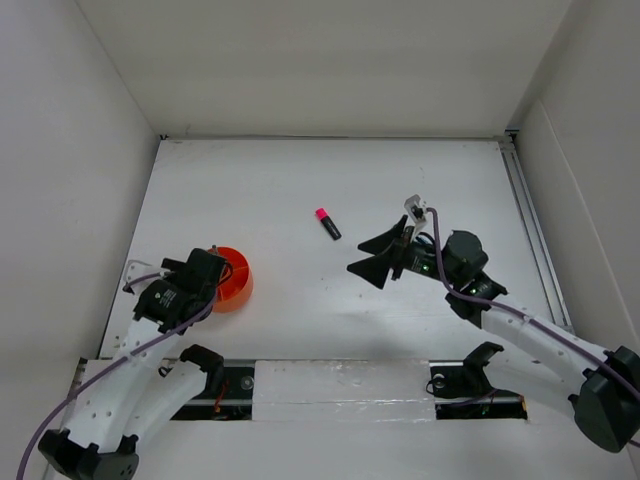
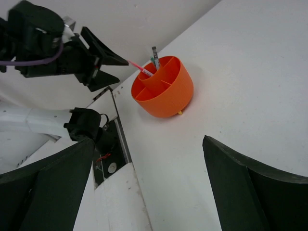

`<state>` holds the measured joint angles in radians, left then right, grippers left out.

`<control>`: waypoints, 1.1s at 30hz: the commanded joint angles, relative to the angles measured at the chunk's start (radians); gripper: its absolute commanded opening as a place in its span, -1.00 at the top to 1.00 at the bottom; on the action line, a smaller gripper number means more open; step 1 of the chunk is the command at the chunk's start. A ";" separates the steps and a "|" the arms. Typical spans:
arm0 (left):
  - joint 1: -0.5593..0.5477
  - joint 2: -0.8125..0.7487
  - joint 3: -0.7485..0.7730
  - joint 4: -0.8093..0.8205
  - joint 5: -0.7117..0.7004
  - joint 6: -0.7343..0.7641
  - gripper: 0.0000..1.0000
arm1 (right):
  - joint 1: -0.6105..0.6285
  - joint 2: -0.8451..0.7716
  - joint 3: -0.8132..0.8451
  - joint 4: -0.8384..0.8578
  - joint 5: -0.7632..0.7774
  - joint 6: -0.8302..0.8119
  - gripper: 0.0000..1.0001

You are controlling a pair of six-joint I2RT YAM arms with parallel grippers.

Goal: Sort the stationery into containers
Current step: Place the stationery in the storage box, then pick up the pen from the center of the board.

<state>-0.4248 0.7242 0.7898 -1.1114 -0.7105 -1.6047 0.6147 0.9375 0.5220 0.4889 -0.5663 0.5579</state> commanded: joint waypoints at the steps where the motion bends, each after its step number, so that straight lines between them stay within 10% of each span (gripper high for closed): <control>1: -0.003 -0.064 0.055 -0.011 0.006 -0.011 -0.04 | -0.007 0.032 0.022 0.036 0.030 0.004 -1.00; 7: -0.003 -0.169 0.095 -0.011 0.095 0.086 -0.99 | -0.007 0.150 0.127 -0.141 0.150 -0.058 -1.00; 12: -0.003 -0.190 0.198 -0.011 0.097 0.264 -1.00 | -0.007 0.202 0.150 -0.187 0.213 -0.068 -1.00; 17: -0.003 -0.148 0.311 0.152 0.172 0.792 -1.00 | 0.002 0.259 0.267 -0.355 0.406 -0.105 -1.00; 33: -0.003 -0.272 0.206 0.489 0.440 1.033 -1.00 | -0.021 0.846 0.815 -0.762 0.575 -0.245 -0.91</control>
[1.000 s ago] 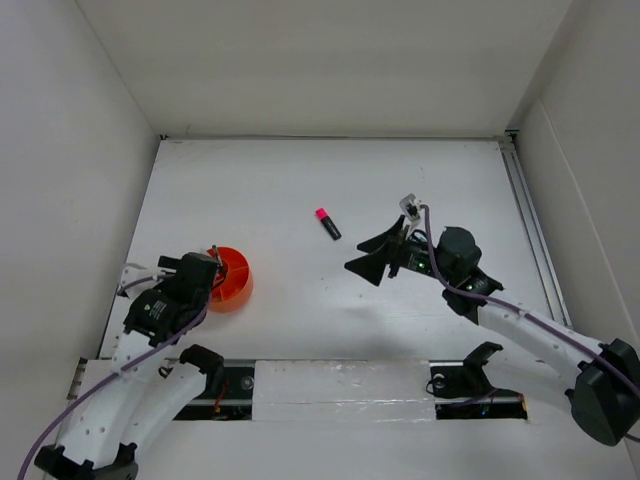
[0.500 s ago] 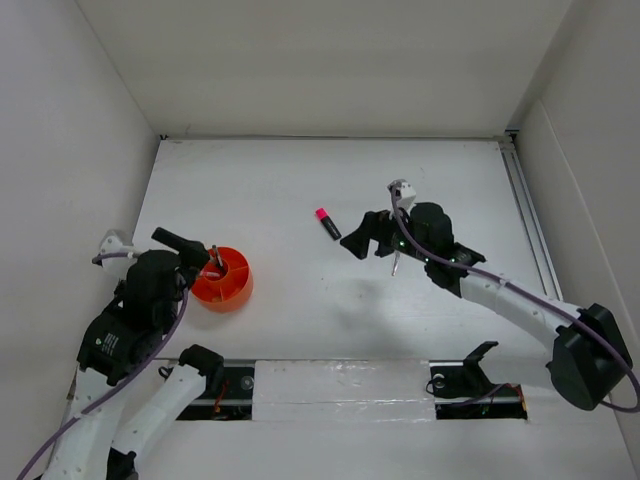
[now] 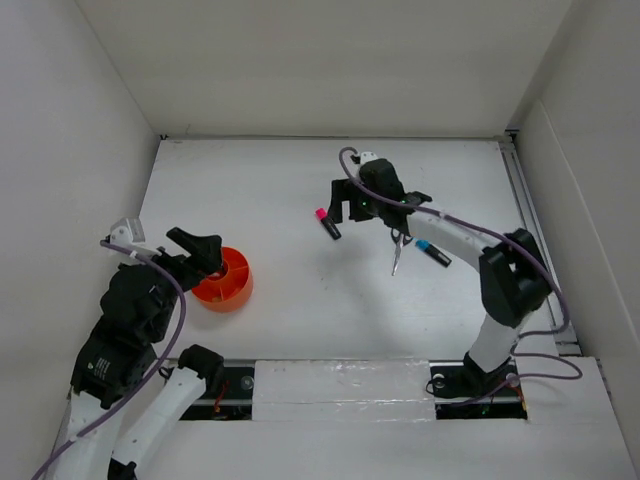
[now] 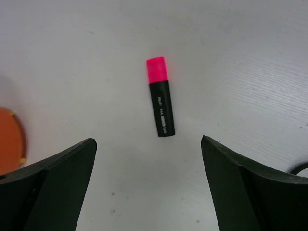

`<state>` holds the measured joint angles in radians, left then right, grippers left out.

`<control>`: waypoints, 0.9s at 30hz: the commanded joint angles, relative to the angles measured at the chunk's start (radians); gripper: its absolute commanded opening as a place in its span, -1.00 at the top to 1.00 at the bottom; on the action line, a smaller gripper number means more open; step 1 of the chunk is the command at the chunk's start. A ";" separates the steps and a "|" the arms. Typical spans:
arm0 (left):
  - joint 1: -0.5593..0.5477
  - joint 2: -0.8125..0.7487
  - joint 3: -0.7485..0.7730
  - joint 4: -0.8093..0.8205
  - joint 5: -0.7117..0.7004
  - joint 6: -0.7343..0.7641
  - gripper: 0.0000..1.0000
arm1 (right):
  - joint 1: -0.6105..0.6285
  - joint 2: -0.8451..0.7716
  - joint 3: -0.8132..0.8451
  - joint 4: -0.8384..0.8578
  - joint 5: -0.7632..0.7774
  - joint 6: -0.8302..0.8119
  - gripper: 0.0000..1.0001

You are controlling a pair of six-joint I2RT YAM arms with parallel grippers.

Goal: Sort the stationery into containers
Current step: Pick up the pen from the center of the board.

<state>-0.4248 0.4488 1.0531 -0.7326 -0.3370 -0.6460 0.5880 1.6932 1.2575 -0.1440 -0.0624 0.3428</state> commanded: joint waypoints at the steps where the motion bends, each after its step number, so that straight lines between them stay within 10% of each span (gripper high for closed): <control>1: -0.003 0.004 -0.067 0.120 0.079 0.062 -1.00 | 0.030 0.118 0.123 -0.138 0.099 -0.018 -0.91; 20: 0.027 -0.105 -0.220 0.329 0.260 0.062 -1.00 | 0.116 0.505 0.442 -0.339 0.357 -0.068 -0.76; 27: 0.027 -0.027 -0.211 0.318 0.260 0.062 -1.00 | 0.127 0.543 0.442 -0.348 0.329 -0.068 -0.03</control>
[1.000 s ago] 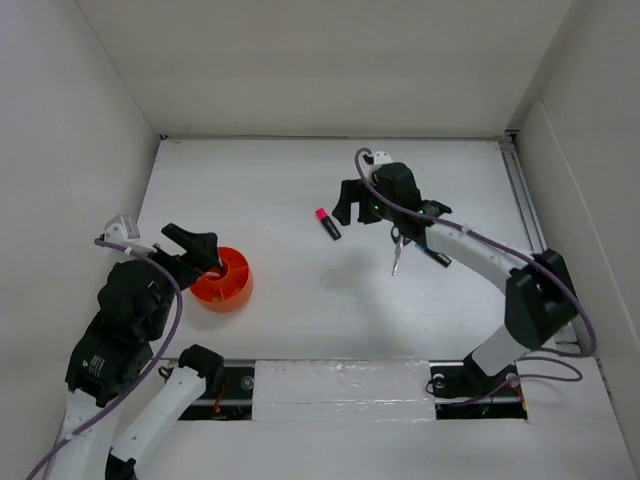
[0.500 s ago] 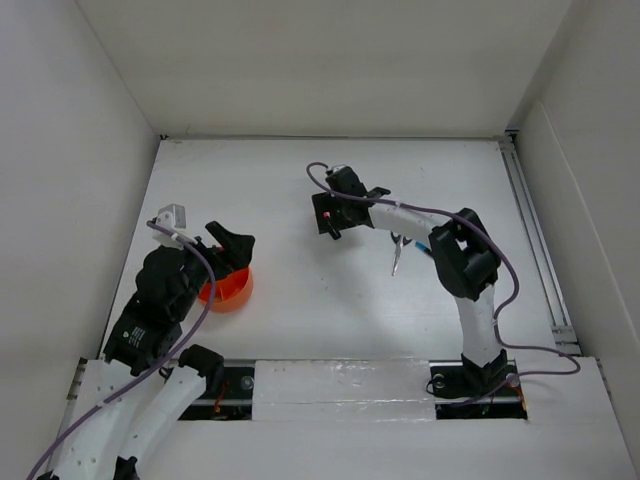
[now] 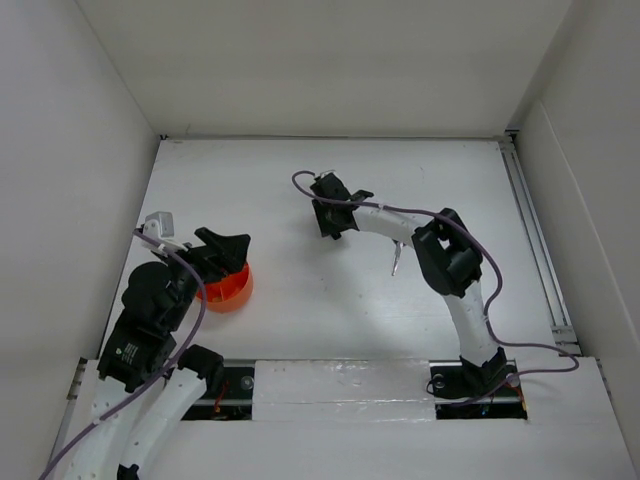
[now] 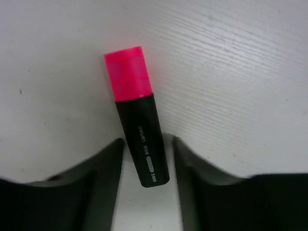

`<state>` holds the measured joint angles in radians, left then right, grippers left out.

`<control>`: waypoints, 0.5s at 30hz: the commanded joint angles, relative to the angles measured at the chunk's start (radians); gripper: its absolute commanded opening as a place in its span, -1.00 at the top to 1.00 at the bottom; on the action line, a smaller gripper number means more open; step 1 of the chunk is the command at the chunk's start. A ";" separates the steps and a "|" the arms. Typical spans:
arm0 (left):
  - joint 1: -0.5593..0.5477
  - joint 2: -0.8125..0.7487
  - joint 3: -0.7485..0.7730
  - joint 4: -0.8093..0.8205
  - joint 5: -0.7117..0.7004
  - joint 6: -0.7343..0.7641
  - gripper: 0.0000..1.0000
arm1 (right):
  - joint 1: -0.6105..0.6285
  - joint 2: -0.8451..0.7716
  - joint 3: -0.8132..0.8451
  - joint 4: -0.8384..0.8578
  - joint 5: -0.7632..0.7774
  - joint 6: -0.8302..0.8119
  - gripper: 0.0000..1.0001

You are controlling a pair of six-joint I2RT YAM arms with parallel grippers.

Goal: Sort the stationery into containers
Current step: Pick up the pen from the center of the board.

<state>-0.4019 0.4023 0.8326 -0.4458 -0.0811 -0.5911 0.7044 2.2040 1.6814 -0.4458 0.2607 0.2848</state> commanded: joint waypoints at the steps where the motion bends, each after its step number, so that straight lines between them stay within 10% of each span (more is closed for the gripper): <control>1: 0.005 0.020 0.010 0.032 0.004 0.007 -1.00 | 0.010 0.049 0.018 -0.056 -0.006 -0.010 0.24; 5: 0.005 0.009 0.010 0.032 0.004 0.007 -1.00 | 0.020 0.046 0.009 -0.065 -0.015 -0.010 1.00; 15: 0.005 0.157 0.000 0.088 0.217 0.059 -1.00 | 0.116 -0.467 -0.412 0.303 -0.128 0.139 1.00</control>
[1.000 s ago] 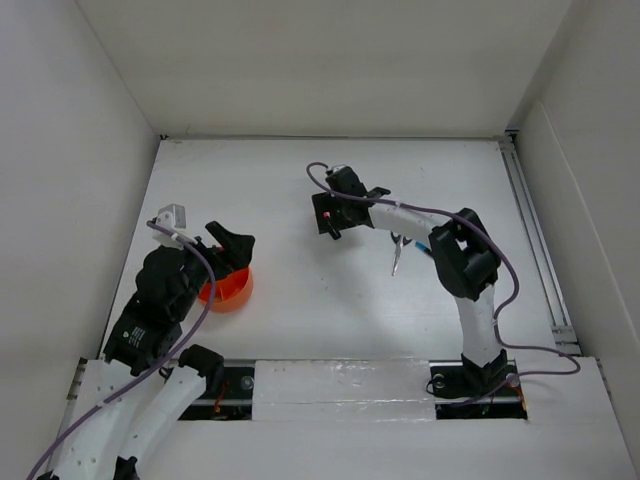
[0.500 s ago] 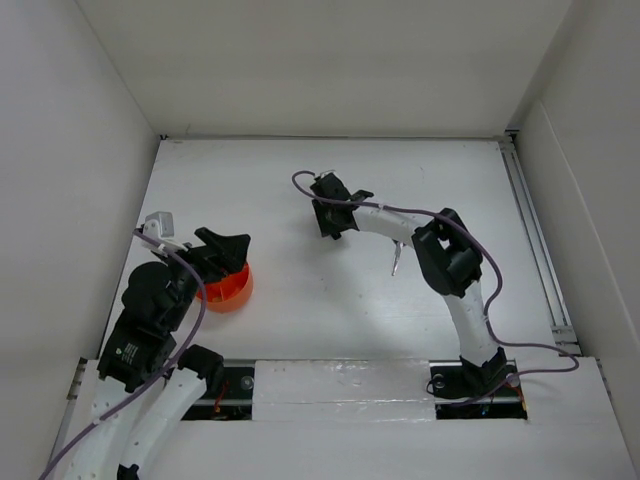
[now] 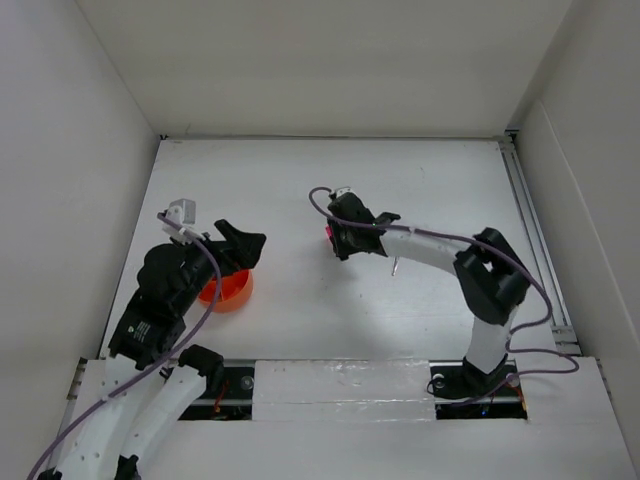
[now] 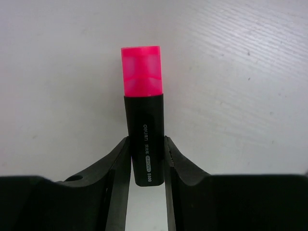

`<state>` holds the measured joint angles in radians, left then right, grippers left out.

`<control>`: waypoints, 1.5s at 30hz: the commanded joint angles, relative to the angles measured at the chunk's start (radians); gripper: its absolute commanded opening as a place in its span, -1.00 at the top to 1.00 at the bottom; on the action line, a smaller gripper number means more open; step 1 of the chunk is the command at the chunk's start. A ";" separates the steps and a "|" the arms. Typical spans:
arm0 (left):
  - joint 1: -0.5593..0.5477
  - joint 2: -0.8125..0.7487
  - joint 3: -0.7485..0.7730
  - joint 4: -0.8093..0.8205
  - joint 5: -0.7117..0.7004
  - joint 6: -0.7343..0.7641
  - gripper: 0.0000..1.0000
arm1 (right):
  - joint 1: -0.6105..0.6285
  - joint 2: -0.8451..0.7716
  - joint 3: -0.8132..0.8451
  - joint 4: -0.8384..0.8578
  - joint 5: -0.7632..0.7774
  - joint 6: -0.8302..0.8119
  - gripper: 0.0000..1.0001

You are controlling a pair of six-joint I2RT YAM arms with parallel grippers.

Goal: Sort the stationery into containers
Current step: Pick up the pen from the center of the board, then place the pen in the storage box.

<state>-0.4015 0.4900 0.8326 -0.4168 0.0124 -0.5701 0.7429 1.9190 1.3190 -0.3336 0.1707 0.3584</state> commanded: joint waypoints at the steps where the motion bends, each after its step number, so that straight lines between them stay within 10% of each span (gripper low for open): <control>1: 0.004 0.090 0.009 0.059 0.133 0.050 -1.00 | 0.126 -0.211 -0.085 0.203 -0.022 0.065 1.00; 25: 0.016 0.186 0.010 0.067 0.193 0.064 -1.00 | 0.509 -0.488 -0.205 0.484 0.231 0.157 1.00; 45: 0.016 0.142 0.010 0.111 0.254 0.045 -0.43 | 0.527 -0.486 -0.274 0.731 0.234 0.168 1.00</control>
<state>-0.3908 0.6365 0.8322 -0.3702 0.2192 -0.5240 1.2587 1.4261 1.0252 0.2852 0.3969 0.5205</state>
